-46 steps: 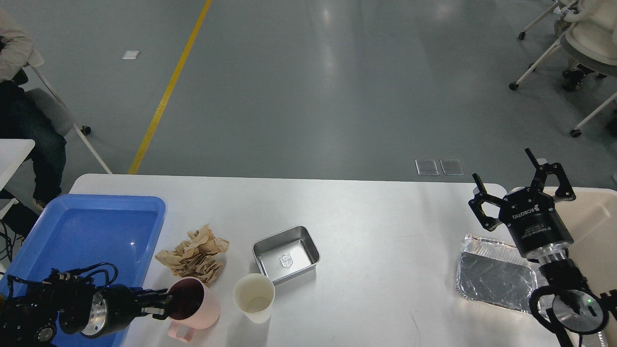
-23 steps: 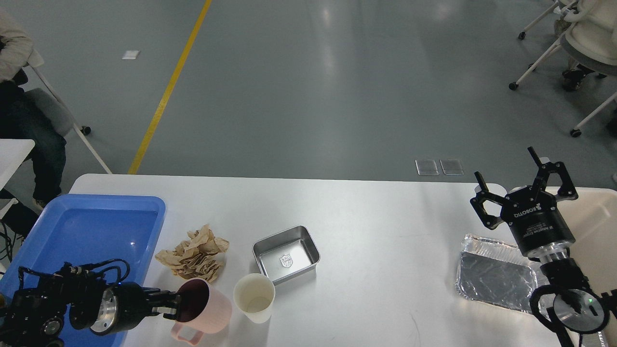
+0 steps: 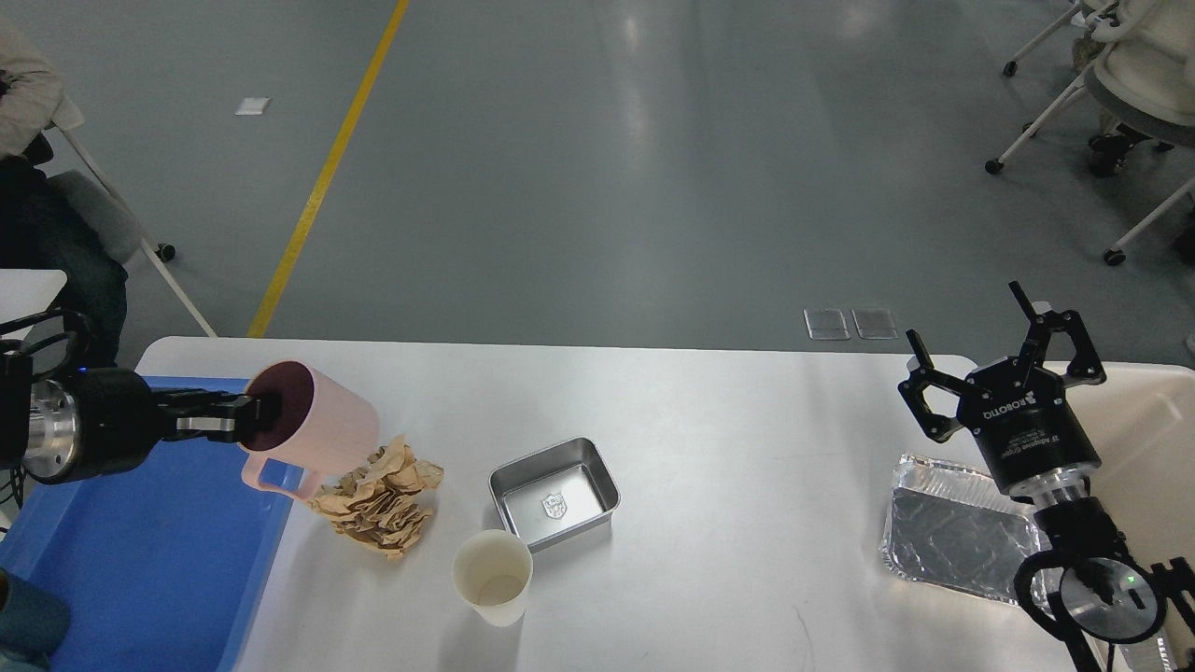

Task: Tidy desktop
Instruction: 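Lift the pink mug and lower it into the blue tray, then release the mug and withdraw the left gripper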

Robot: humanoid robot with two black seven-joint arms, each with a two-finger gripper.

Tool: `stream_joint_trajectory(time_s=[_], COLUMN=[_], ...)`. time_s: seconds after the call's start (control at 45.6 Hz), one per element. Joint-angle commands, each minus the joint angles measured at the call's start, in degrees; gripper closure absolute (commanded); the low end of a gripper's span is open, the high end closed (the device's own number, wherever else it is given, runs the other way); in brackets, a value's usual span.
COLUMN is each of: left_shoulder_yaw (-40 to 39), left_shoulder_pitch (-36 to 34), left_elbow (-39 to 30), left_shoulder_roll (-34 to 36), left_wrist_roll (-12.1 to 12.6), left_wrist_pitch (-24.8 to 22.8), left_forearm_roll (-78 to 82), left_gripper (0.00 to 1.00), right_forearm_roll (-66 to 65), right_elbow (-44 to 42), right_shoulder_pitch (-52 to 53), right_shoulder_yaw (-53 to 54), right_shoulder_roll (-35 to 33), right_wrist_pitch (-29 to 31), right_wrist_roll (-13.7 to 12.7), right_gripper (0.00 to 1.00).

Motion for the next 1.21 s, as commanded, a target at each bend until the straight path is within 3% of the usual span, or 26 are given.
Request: stream_joint_trajectory(time_s=[0.0, 0.241, 0.372, 0.592, 0.986, 1.074, 1.183], left_shoulder_yaw=[-0.1, 0.16, 0.95, 3.33, 5.09, 5.17, 5.26], left_shoulder_pitch=[1.13, 9.12, 12.64, 23.01, 25.12, 25.04, 24.69], left_elbow=[0.44, 5.53, 9.4, 12.74, 16.96, 18.1, 18.72], left_shoulder_roll=[3.77, 11.42, 11.08, 10.46, 5.8, 4.75, 3.87], left_wrist_roll=[-0.06, 0.03, -0.32, -0.41, -1.02, -0.5, -0.23], left_wrist_pitch=[0.43, 7.02, 8.6, 16.6, 20.56, 20.65, 20.65], left_forearm_roll=[-0.05, -0.05, -0.05, 1.27, 1.44, 1.62, 1.62], left_gripper=[1.0, 0.98, 0.97, 0.96, 0.94, 0.86, 0.51], right_forearm_roll=[0.0, 0.0, 0.0, 0.0, 0.0, 0.0, 0.0], right_elbow=[-0.08, -0.26, -0.26, -0.35, -0.26, -0.26, -0.26], right_shoulder_pitch=[0.01, 0.01, 0.01, -0.17, -0.34, -0.34, -0.34], right_shoulder_yaw=[0.08, 0.0, 0.08, 0.17, 0.35, 0.52, 0.52], right_shoulder_roll=[-0.23, -0.23, -0.23, -0.23, -0.31, -0.31, -0.05], right_wrist_pitch=[0.0, 0.0, 0.0, 0.0, 0.0, 0.0, 0.0], right_wrist_roll=[0.0, 0.0, 0.0, 0.0, 0.0, 0.0, 0.0], right_gripper=[0.0, 0.0, 0.0, 0.0, 0.0, 0.0, 0.0])
